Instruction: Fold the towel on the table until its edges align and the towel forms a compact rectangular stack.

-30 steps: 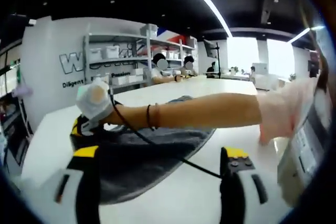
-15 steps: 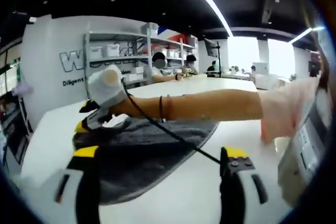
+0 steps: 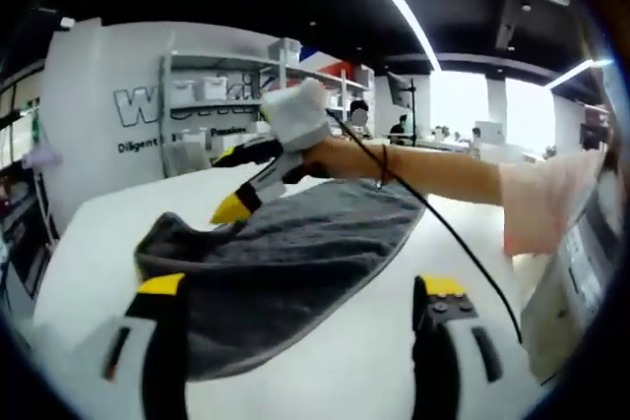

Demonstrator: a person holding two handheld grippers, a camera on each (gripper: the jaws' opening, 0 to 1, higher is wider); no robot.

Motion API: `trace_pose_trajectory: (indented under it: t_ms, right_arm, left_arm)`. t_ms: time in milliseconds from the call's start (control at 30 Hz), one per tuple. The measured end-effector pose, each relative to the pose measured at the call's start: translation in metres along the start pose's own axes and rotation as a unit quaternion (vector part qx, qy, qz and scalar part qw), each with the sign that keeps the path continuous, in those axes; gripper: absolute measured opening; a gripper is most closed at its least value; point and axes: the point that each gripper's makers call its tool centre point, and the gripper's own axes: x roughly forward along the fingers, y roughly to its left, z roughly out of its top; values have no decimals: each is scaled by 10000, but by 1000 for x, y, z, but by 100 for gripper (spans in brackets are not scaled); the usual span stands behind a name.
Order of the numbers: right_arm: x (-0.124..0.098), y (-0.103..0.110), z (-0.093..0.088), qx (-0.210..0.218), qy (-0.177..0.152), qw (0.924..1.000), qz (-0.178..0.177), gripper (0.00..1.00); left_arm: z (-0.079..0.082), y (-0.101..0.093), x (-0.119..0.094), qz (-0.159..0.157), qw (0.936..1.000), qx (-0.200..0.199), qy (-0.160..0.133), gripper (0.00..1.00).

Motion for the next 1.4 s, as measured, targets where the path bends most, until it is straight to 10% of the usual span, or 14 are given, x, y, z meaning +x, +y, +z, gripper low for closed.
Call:
trace_pose_trajectory:
  t_ms: [800,1400]
  right_arm:
    - [-281,-20,-90,722,43,9948,-723,99]
    - [-335,15,-159,1811,214,9796,-841,99]
  left_arm:
    - [-3,3,-1,127,9999,85,70,99]
    - [-9,14,-2,424,9987,106,255,99]
